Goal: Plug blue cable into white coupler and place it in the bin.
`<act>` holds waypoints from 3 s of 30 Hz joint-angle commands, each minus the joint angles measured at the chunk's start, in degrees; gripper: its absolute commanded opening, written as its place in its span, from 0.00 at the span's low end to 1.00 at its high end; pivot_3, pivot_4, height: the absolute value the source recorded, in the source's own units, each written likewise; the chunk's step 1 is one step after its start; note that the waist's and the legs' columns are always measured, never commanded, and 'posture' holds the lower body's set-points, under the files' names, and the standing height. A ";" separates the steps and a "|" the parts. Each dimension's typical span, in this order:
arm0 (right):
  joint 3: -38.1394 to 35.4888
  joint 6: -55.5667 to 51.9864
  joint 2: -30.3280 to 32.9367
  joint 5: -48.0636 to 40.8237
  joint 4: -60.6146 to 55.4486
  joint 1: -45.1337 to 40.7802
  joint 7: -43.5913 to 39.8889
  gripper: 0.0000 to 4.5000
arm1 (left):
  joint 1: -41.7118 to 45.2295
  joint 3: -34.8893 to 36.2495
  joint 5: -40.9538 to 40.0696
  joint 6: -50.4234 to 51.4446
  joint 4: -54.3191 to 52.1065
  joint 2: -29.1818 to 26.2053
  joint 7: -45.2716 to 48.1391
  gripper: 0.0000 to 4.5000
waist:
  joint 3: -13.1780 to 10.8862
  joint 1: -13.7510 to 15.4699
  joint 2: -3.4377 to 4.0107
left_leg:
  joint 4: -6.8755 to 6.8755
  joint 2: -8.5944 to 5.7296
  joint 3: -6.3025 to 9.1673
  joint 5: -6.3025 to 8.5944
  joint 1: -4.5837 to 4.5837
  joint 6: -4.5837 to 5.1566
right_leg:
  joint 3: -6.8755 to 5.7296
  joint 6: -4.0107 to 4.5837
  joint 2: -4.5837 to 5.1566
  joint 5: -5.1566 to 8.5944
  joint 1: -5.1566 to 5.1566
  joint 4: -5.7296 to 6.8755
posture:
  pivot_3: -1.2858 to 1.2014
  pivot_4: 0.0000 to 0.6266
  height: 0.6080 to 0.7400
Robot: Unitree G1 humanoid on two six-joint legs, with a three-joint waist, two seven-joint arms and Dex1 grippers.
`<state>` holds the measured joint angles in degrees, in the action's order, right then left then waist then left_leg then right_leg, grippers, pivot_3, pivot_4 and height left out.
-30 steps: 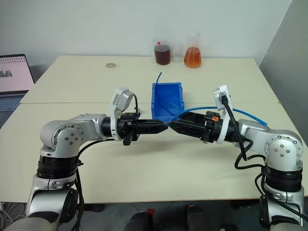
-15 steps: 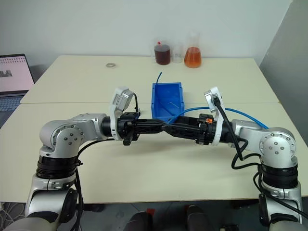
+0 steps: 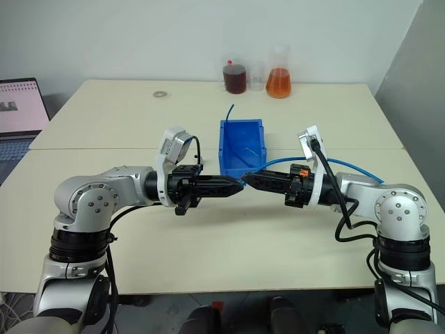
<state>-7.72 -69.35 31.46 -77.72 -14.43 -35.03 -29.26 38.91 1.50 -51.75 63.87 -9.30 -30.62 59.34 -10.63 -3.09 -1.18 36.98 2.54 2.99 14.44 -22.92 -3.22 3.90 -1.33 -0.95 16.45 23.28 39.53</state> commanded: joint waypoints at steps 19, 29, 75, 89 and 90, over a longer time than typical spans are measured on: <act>1.69 3.75 1.90 9.80 4.04 -5.60 -7.53 0.03 | -11.65 6.21 1.09 -4.49 -10.89 -8.38 -6.79 0.84 | -0.01 -0.14 0.02 | -0.05 0.02 -0.01 0.01 -0.02 0.00 | 0.02 0.01 0.01 0.00 0.01 -0.14 | 0.52 0.24 1.00; 1.65 5.80 1.84 13.81 3.82 -5.51 -8.86 0.03 | -26.09 3.95 28.92 -31.32 -5.45 -2.17 -27.32 0.99 | -0.02 0.70 0.03 | -0.05 0.03 -0.07 0.01 -0.02 0.00 | 0.08 0.03 0.03 -0.05 0.00 -0.22 | 0.52 0.24 1.00; -1.17 8.55 -1.23 21.05 4.30 -5.07 -5.25 0.03 | 10.24 1.84 45.50 -63.19 66.24 15.33 -30.12 0.83 | 0.02 1.56 0.05 | 0.00 -0.14 -0.03 0.00 -0.09 0.01 | -0.02 -0.15 0.15 -0.18 -0.10 -0.32 | 0.52 0.24 1.00; -1.68 7.96 -1.82 21.15 3.91 -4.46 -4.73 0.03 | 14.37 2.09 47.96 -67.08 73.75 15.51 -32.03 0.19 | 0.02 1.57 0.05 | 0.00 -0.14 -0.02 0.00 -0.10 0.01 | -0.04 -0.15 0.15 -0.18 -0.10 -0.33 | 0.52 0.24 1.00; -1.76 7.96 -1.84 21.18 3.92 -4.48 -4.64 0.03 | 14.50 2.06 48.11 -67.24 73.97 15.53 -32.09 0.17 | 0.02 1.56 0.05 | 0.00 -0.15 -0.02 0.00 -0.10 0.01 | -0.04 -0.15 0.15 -0.18 -0.10 -0.33 | 0.52 0.24 1.00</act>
<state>-7.80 -61.82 29.29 -55.81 -8.59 -39.19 -33.86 52.80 3.88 -4.33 -3.15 63.55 -15.84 27.20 -10.61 -1.53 -1.13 36.97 2.40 2.98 14.44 -23.02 -3.21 3.86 -1.47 -0.80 16.27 23.18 39.21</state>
